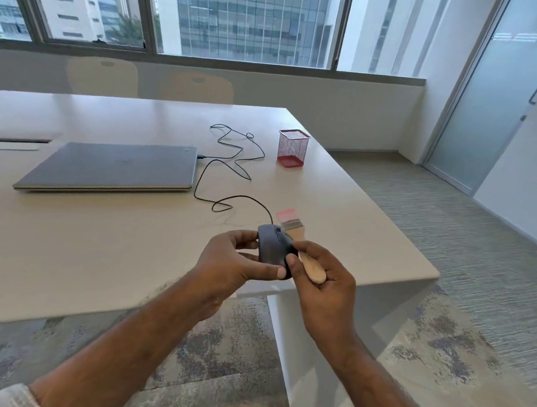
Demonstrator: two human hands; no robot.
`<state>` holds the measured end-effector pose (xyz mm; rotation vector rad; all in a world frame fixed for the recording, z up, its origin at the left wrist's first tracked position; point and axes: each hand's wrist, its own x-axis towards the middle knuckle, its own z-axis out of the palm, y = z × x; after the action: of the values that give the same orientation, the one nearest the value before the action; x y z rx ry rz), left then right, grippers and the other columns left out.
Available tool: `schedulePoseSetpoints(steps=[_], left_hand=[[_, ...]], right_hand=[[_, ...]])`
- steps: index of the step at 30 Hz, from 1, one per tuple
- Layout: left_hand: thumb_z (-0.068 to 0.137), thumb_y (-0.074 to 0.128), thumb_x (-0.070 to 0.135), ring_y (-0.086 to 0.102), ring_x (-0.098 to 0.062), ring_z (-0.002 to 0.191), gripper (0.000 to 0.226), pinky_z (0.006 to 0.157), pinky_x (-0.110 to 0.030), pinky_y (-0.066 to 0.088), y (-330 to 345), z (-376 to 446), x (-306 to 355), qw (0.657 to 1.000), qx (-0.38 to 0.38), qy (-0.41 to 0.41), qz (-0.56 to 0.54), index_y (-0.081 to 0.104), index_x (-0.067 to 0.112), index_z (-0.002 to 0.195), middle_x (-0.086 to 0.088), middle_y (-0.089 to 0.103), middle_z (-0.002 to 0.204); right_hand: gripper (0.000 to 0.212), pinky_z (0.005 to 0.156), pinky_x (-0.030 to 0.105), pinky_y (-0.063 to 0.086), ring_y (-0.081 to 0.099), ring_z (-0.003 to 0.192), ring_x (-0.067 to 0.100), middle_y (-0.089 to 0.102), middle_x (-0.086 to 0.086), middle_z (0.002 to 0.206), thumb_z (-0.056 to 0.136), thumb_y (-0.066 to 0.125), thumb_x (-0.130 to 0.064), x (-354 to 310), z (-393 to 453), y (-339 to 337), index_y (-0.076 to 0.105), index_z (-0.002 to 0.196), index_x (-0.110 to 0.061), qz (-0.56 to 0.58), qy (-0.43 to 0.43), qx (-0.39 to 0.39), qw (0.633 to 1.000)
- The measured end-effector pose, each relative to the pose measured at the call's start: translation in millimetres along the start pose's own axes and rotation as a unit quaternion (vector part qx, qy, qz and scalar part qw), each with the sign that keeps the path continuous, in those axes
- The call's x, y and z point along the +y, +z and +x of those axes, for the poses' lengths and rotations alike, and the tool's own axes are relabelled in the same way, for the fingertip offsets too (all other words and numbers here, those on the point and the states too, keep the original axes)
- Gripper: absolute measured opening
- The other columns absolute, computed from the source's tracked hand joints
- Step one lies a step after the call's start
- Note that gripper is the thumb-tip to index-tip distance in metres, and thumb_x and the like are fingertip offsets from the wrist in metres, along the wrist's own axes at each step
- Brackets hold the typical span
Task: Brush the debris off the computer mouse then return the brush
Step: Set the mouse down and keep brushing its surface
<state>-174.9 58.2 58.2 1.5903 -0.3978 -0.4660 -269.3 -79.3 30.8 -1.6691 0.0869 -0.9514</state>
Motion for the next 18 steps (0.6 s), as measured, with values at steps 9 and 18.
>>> schedulePoseSetpoints(steps=[9, 18], left_hand=[[0.05, 0.101, 0.013, 0.076, -0.022, 0.096, 0.069, 0.092, -0.039, 0.058, 7.8, 55.5, -1.3, 0.998, 0.051, -0.002, 0.032, 0.075, 0.016, 0.115, -0.001, 0.079, 0.103], [0.051, 0.1, 0.016, 0.072, -0.006, 0.084, 0.048, 0.076, -0.026, 0.056, 17.0, 119.2, 13.0, 0.994, 0.064, -0.029, 0.082, 0.078, 0.023, 0.093, 0.008, 0.078, 0.086]], right_hand=[[0.039, 0.075, 0.016, 0.056, 0.072, 0.086, 0.005, 0.076, -0.021, 0.089, 0.084, 0.077, -0.003, 36.6, 64.0, 4.2, 0.072, 0.09, -0.041, -0.022, 0.043, -0.025, 0.999], [0.03, 0.083, 0.039, 0.062, 0.073, 0.089, 0.014, 0.078, -0.007, 0.092, 0.084, 0.074, 0.002, 76.1, 126.7, 9.3, 0.075, 0.095, -0.026, -0.005, 0.096, -0.04, 0.995]])
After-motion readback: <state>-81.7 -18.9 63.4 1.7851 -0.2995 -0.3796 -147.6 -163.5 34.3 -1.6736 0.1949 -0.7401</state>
